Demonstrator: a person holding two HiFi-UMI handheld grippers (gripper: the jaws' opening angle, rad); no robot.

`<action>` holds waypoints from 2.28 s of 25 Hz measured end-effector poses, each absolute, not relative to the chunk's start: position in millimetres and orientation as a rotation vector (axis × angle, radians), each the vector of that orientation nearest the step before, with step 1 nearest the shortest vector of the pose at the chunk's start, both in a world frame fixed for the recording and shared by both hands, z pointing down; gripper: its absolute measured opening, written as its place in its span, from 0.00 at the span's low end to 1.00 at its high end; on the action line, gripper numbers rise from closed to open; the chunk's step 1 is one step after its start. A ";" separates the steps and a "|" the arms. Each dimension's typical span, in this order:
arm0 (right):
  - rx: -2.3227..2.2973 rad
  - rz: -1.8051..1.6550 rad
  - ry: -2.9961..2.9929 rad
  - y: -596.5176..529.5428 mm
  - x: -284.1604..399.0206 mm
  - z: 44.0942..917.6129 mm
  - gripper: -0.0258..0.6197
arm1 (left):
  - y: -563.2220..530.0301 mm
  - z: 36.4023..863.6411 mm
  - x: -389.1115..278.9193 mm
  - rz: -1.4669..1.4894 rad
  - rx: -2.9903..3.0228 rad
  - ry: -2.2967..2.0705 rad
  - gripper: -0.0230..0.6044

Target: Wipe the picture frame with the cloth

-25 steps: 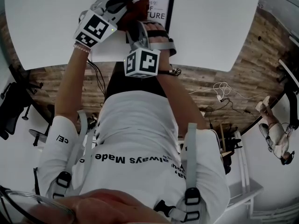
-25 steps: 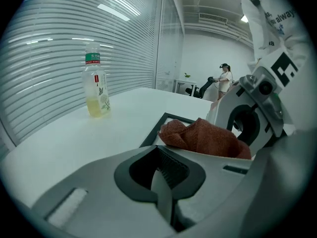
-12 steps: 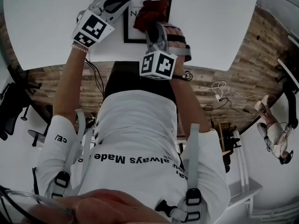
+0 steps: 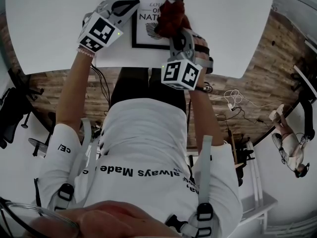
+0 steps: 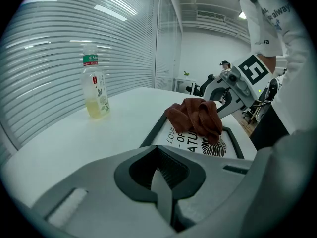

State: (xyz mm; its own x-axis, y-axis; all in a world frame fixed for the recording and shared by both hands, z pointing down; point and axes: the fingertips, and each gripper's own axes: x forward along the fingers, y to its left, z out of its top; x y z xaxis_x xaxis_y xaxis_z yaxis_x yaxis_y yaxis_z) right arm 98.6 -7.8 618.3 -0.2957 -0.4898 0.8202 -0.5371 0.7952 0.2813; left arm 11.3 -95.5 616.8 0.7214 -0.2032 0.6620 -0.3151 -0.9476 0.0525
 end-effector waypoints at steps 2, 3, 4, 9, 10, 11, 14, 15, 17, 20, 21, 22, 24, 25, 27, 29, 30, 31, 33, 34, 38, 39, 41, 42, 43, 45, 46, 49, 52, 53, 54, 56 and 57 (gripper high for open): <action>0.809 0.062 -1.983 -11.3 91.5 603.4 0.06 | -95.1 617.8 10.9 1.035 2.759 -0.422 0.04; 0.830 0.058 -2.010 -13.0 85.5 590.7 0.06 | -95.2 618.2 11.1 1.035 2.758 -0.424 0.04; 0.845 0.052 -2.041 -13.7 77.7 576.5 0.06 | -95.6 618.2 11.3 1.036 2.757 -0.425 0.04; 0.799 0.036 -2.218 3.5 17.3 525.3 0.06 | -96.3 617.6 11.0 1.040 2.757 -0.427 0.04; 0.764 0.036 -2.237 9.1 4.5 526.6 0.06 | -96.4 617.7 11.1 1.040 2.757 -0.426 0.04; 0.722 0.037 -2.242 15.0 -7.2 533.6 0.06 | -96.5 617.8 11.3 1.040 2.758 -0.425 0.04; 0.583 0.051 -2.192 31.3 -31.1 578.3 0.06 | -96.4 617.4 11.0 1.043 2.755 -0.424 0.04; 0.548 0.055 -2.168 35.0 -34.8 593.7 0.06 | -96.2 617.6 11.0 1.045 2.755 -0.425 0.04; 0.519 0.052 -2.147 37.6 -37.8 611.1 0.06 | -96.0 618.6 11.2 1.046 2.753 -0.425 0.04; 0.526 0.040 -2.152 37.7 -36.2 613.1 0.06 | -96.7 619.0 11.7 1.037 2.750 -0.423 0.04; 0.525 0.038 -2.150 38.9 -34.1 612.6 0.06 | -96.6 618.7 11.7 1.034 2.749 -0.423 0.04; 0.525 0.038 -2.145 40.5 -30.6 612.6 0.06 | -96.3 618.4 11.7 1.032 2.747 -0.423 0.04; 0.531 0.042 -2.123 43.1 -19.7 614.3 0.06 | -95.9 618.4 12.0 1.035 2.749 -0.424 0.04; 0.538 0.047 -2.109 43.8 -12.5 615.8 0.06 | -95.9 618.5 12.1 1.038 2.752 -0.423 0.04; 0.556 0.059 -2.080 44.3 3.7 618.7 0.06 | -96.2 618.4 12.1 1.039 2.755 -0.418 0.04; 0.571 0.061 -2.060 44.6 19.4 620.7 0.06 | -96.6 617.6 11.4 1.036 2.754 -0.417 0.04; 0.575 0.054 -2.050 45.0 26.5 621.1 0.06 | -96.7 617.4 11.0 1.035 2.753 -0.418 0.04; 0.578 0.047 -2.039 45.6 33.3 621.4 0.06 | -96.6 617.3 10.7 1.035 2.752 -0.419 0.04; 0.583 0.040 -2.015 46.9 46.1 621.4 0.06 | -96.2 617.6 10.2 1.037 2.754 -0.421 0.04; 0.587 0.038 -2.003 47.5 52.2 621.0 0.06 | -96.0 617.6 10.0 1.038 2.755 -0.421 0.04; 0.612 0.034 -1.967 48.7 75.5 615.0 0.06 | -95.7 616.8 10.3 1.044 2.755 -0.418 0.04; 0.623 0.037 -1.958 49.1 82.2 613.2 0.06 | -95.7 616.7 10.6 1.046 2.754 -0.418 0.04; 0.658 0.061 -1.941 50.8 97.5 612.4 0.06 | -95.8 616.2 11.2 1.052 2.753 -0.418 0.04; 0.679 0.079 -1.938 52.0 104.1 613.6 0.06 | -95.9 616.0 11.2 1.056 2.754 -0.419 0.04; 0.698 0.095 -1.940 53.1 108.3 615.5 0.06 | -95.9 615.9 11.2 1.060 2.755 -0.420 0.04; 0.716 0.113 -1.954 53.7 109.6 619.1 0.06 | -96.0 616.6 10.7 1.068 2.754 -0.421 0.04; 0.721 0.120 -1.963 52.7 108.5 619.6 0.06 | -96.1 617.5 10.5 1.073 2.752 -0.421 0.04; 0.786 0.183 -2.011 42.7 105.7 608.5 0.06 | -96.6 619.6 10.6 1.078 2.744 -0.445 0.04; 0.895 0.271 -2.087 24.7 104.6 580.3 0.06 | -96.0 601.1 10.2 1.006 2.750 -0.530 0.04; 0.929 0.288 -2.112 17.4 104.8 568.5 0.06 | -95.5 588.0 9.5 0.953 2.750 -0.567 0.04; 0.963 0.299 -2.135 10.3 105.6 555.5 0.06 | -94.3 573.3 8.6 0.899 2.749 -0.601 0.04; 1.031 0.313 -2.178 -1.9 108.8 525.7 0.06 | -87.6 542.6 7.3 0.801 2.745 -0.656 0.04; 1.063 0.317 -2.200 -7.3 110.7 508.9 0.06 | -82.8 526.7 6.6 0.757 2.744 -0.678 0.04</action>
